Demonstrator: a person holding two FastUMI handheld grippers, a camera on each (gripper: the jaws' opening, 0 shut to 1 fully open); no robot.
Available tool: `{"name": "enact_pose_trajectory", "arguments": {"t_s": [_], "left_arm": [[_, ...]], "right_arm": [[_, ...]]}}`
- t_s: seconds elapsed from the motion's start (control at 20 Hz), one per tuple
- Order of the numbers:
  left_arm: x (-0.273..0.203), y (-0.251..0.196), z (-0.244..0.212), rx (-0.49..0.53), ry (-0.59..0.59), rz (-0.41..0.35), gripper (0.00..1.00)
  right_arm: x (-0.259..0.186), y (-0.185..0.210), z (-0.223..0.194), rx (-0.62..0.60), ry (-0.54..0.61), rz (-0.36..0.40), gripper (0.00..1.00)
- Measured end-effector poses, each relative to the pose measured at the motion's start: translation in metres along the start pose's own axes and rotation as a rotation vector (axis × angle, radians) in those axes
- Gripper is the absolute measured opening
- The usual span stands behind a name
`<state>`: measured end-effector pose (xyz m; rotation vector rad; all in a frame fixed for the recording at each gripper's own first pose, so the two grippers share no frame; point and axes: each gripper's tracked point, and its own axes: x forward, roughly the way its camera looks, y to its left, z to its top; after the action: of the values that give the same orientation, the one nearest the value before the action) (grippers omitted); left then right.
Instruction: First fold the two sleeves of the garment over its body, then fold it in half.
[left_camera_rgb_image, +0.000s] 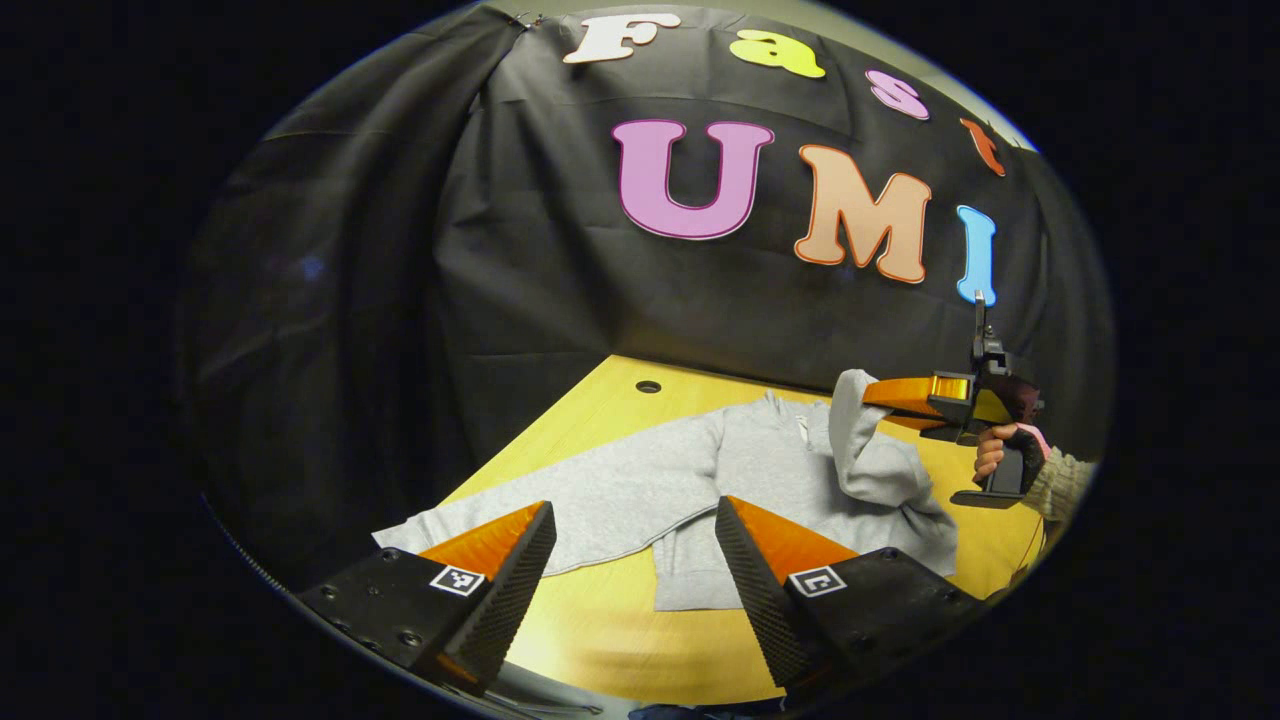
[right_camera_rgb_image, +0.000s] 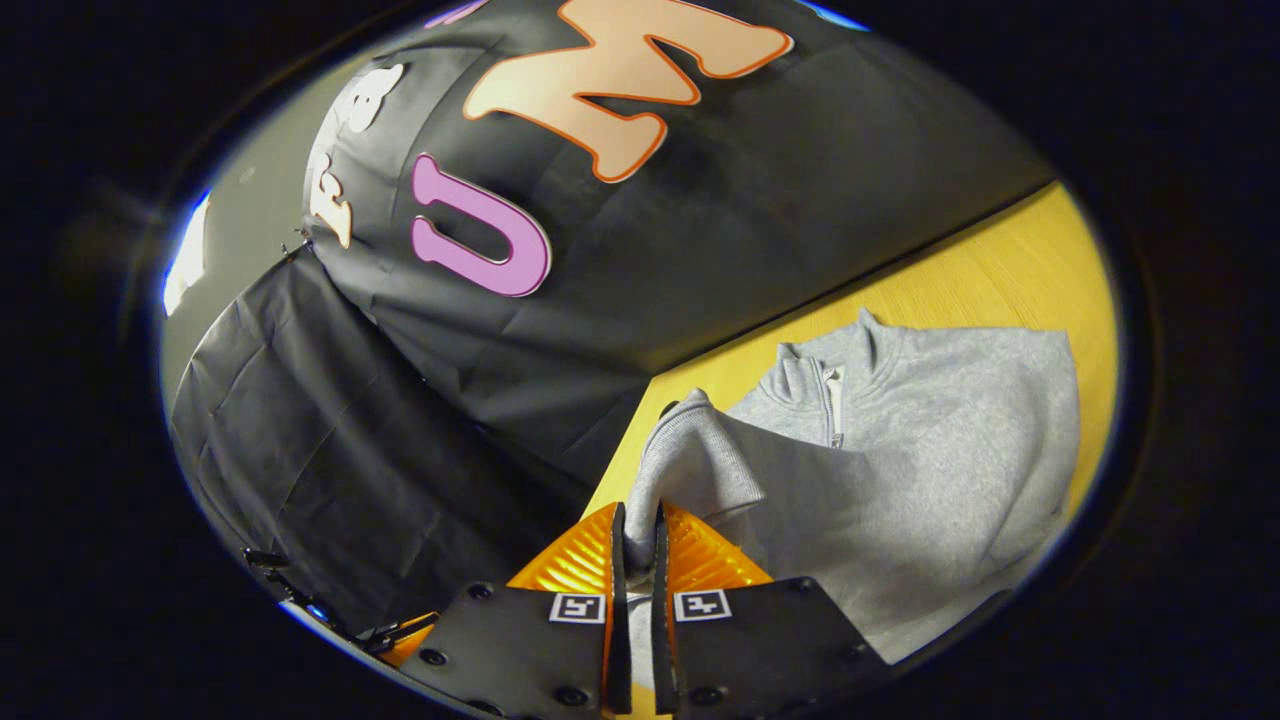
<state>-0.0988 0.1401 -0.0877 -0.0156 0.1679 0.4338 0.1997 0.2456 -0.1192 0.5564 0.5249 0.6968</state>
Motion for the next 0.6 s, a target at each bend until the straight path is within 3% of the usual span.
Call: {"name": "enact_pose_trajectory", "arguments": {"t_s": [0.3,0.4,0.45,0.5,0.55,0.6], "left_arm": [[0.017,0.034,-0.018,-0.018,0.013,0.041,0.94],[0.026,0.049,-0.023,-0.022,0.014,0.062,0.94],[0.030,0.057,-0.024,-0.026,0.012,0.074,0.94],[0.035,0.064,-0.026,-0.030,0.009,0.084,0.94],[0.038,0.072,-0.028,-0.033,0.012,0.096,0.94],[0.042,0.081,-0.032,-0.035,0.020,0.108,0.94]], "right_arm": [[0.033,-0.031,-0.049,-0.020,0.066,-0.029,0.12],[0.038,-0.034,-0.060,-0.019,0.075,-0.024,0.23],[0.038,-0.032,-0.064,-0.016,0.081,-0.016,0.31],[0.037,-0.035,-0.066,-0.019,0.082,-0.017,0.57],[0.040,-0.037,-0.066,-0.030,0.082,-0.021,0.72],[0.039,-0.041,-0.067,-0.054,0.080,-0.033,0.81]]}}
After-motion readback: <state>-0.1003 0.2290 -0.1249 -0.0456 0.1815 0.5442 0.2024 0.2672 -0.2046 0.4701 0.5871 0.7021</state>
